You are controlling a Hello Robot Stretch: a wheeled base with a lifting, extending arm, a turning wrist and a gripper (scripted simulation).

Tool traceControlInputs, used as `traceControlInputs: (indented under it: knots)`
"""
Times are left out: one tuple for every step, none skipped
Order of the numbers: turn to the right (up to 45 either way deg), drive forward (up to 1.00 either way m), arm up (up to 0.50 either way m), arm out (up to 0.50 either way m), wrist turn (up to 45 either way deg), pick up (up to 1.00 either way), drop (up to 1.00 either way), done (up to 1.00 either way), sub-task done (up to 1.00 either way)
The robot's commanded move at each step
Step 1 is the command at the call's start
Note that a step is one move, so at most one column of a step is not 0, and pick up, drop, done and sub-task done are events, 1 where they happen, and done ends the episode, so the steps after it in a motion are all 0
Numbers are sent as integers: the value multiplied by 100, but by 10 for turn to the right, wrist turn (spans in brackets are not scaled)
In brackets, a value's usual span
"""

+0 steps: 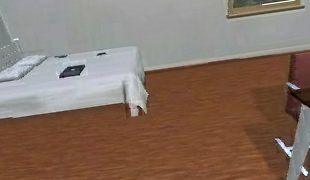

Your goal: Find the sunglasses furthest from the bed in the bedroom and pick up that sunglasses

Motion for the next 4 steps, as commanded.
traceControlInputs:
  knots:
    - [0, 100, 0, 0, 0, 0, 0, 0, 0]
    - [0, 50, 0, 0, 0, 0, 0, 0, 0]
    - [-450, 0, 0, 0, 0, 0, 0, 0, 0]
    - [-450, 0, 0, 0, 0, 0, 0, 0, 0]
